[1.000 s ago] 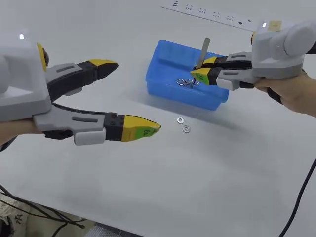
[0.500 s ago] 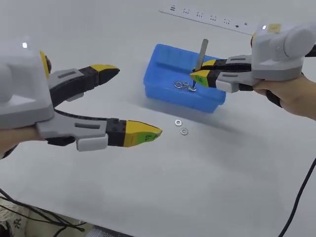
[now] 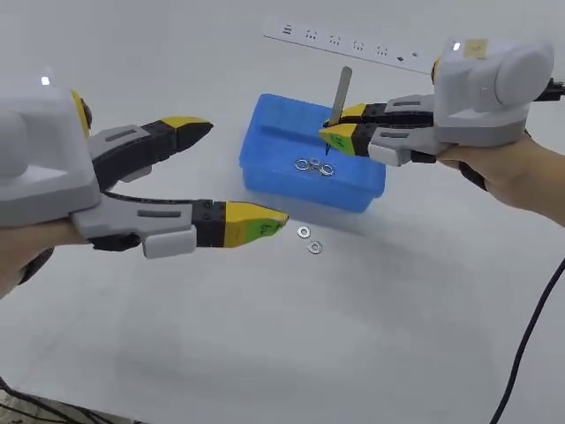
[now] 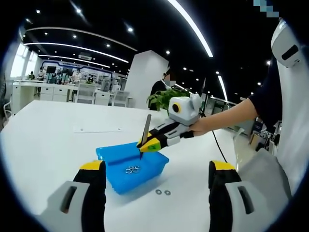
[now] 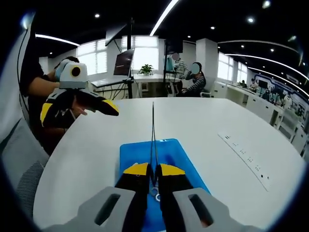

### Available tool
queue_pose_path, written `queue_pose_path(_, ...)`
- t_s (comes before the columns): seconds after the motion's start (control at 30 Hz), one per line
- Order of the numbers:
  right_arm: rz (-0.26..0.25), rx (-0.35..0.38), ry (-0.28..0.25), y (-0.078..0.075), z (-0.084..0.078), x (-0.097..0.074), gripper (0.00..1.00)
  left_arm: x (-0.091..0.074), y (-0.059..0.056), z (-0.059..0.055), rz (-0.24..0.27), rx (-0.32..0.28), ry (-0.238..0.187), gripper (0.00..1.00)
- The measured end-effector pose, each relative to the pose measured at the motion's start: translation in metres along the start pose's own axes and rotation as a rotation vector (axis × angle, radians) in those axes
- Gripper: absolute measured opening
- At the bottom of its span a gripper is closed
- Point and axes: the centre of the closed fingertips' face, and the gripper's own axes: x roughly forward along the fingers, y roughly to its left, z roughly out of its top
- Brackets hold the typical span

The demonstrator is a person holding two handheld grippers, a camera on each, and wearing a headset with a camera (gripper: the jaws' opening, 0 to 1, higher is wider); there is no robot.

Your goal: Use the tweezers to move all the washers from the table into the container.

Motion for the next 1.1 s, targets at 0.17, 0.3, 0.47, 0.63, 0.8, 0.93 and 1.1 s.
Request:
queue_pose_path(0.17,0.016,-0.008,-0.006,0.005,0.004,0.0,0.07,0.017,0.023,0.031,0.002,-0.006,-0.081,0.85)
queue_pose_path(0.3,0.028,-0.016,-0.009,0.007,0.007,0.0,0.07,0.036,0.029,0.041,-0.024,0.025,-0.062,0.79)
queue_pose_path(0.47,0.038,-0.022,-0.011,0.01,0.01,0.001,0.07,0.054,0.024,0.037,-0.084,0.033,-0.024,0.63)
queue_pose_path(0.63,0.052,-0.024,-0.016,0.013,0.012,0.003,0.07,0.067,0.021,0.034,-0.116,0.06,0.005,0.58)
queue_pose_path(0.8,0.083,-0.03,-0.009,0.018,0.01,0.006,0.07,0.075,0.017,0.036,-0.173,0.11,0.038,0.42)
queue_pose_path(0.93,0.104,-0.02,-0.009,0.022,0.009,0.01,0.07,0.076,0.015,0.039,-0.204,0.126,0.044,0.34)
queue_pose_path(1.1,0.119,-0.03,0.004,0.025,0.006,0.012,0.07,0.076,0.014,0.043,-0.239,0.158,0.052,0.28)
